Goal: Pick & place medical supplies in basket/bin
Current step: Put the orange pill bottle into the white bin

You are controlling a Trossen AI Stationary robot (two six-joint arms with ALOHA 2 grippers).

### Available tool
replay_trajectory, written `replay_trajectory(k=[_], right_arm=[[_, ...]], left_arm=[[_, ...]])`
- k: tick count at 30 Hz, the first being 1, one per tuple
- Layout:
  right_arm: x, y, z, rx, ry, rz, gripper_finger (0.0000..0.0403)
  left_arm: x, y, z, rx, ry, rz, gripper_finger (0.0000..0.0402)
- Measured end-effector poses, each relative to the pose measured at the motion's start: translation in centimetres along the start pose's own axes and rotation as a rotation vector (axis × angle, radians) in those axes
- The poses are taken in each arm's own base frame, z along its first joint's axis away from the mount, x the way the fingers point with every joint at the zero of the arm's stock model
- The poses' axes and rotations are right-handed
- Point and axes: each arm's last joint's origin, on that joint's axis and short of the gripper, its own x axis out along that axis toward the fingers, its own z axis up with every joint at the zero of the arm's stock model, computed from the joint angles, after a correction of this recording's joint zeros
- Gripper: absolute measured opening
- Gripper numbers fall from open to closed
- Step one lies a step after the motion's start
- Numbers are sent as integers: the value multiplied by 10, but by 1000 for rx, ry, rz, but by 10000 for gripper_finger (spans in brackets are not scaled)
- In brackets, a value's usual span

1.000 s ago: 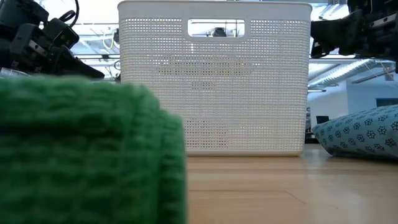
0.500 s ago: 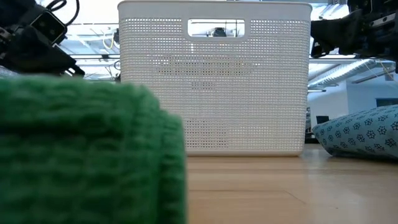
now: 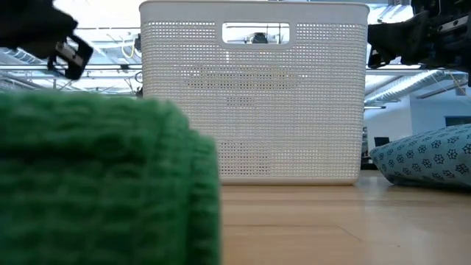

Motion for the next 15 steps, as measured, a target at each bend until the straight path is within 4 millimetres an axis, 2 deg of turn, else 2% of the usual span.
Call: replay_trajectory(k=[8,15], right_arm=[[0,-1,0,11,5,-27,0],[0,-2,0,29,12,-73,0]], left_arm=[[57,-57,39,103,221,-3,23],[98,-84,68,152,351,147,24]])
